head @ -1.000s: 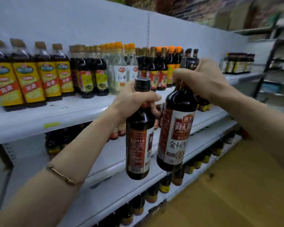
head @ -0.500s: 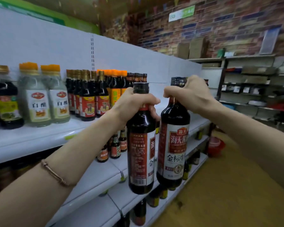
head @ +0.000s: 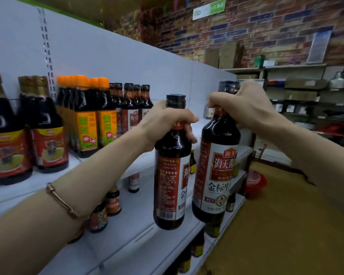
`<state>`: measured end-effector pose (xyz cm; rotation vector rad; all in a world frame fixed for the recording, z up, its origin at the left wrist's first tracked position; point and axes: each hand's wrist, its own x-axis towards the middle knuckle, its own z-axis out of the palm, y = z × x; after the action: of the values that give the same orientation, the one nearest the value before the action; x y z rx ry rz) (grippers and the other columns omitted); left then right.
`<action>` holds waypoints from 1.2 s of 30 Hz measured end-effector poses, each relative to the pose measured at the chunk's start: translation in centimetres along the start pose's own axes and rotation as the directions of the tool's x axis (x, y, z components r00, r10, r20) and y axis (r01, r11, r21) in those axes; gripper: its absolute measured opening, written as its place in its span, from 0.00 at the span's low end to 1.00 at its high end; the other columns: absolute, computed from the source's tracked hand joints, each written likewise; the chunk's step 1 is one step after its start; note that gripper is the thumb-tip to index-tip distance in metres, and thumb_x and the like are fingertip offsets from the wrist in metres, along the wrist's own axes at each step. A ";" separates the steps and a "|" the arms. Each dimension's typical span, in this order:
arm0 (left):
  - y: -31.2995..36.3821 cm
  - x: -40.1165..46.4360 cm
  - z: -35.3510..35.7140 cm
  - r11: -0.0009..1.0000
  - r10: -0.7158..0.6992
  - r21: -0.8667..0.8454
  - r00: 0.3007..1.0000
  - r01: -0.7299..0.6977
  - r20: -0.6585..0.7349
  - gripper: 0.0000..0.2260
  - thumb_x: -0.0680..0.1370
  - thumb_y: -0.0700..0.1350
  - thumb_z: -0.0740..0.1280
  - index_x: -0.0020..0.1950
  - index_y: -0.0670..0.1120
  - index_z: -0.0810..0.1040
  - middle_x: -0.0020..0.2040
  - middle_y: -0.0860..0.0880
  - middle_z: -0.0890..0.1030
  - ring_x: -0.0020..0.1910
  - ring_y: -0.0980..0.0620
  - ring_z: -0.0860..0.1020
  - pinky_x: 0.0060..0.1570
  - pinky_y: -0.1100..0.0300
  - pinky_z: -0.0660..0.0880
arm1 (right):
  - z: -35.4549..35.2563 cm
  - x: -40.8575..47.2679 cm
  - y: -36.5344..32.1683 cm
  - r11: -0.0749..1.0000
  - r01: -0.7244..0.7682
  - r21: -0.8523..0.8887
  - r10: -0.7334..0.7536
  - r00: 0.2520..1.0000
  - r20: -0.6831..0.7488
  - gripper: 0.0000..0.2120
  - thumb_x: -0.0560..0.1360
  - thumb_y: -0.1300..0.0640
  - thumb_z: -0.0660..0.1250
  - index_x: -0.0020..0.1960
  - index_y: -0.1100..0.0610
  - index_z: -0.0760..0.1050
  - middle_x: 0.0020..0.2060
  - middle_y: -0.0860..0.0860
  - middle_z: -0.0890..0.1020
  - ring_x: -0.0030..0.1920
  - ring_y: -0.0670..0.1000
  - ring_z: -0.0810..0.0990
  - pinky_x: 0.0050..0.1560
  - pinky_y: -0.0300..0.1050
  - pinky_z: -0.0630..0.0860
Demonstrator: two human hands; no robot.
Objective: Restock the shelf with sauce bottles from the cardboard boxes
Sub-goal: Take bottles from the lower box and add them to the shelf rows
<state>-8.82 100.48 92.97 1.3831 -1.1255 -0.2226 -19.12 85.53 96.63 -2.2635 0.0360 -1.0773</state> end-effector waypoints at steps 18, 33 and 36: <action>-11.3 28.8 -2.7 0.991 0.019 0.133 0.976 0.010 -0.215 0.12 0.68 0.42 0.67 0.24 0.46 0.77 0.27 0.46 0.80 0.33 0.45 0.81 0.49 0.53 0.77 | 5.1 26.6 22.5 0.973 0.171 0.157 -0.182 0.982 0.060 0.18 0.63 0.50 0.71 0.24 0.52 0.64 0.22 0.48 0.67 0.24 0.48 0.63 0.29 0.45 0.63; -15.6 35.3 -7.7 0.935 0.032 0.296 0.787 0.194 -0.616 0.11 0.72 0.35 0.66 0.29 0.41 0.74 0.28 0.42 0.77 0.32 0.42 0.80 0.41 0.54 0.81 | 16.0 39.2 29.3 0.881 0.185 0.435 -0.274 0.950 0.152 0.16 0.59 0.46 0.71 0.26 0.55 0.70 0.23 0.48 0.73 0.27 0.50 0.71 0.33 0.49 0.69; -16.1 35.4 -8.7 0.910 0.032 0.332 0.756 0.248 -0.654 0.11 0.72 0.36 0.67 0.30 0.41 0.74 0.29 0.41 0.78 0.33 0.42 0.81 0.40 0.54 0.80 | 18.7 40.1 29.7 0.879 0.215 0.425 -0.318 0.929 0.189 0.17 0.60 0.45 0.71 0.25 0.55 0.69 0.23 0.48 0.72 0.27 0.50 0.70 0.33 0.49 0.69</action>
<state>22.78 76.88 98.63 1.7079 -0.5033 0.4194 27.73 60.34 99.31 -2.0435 -0.5726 -0.8248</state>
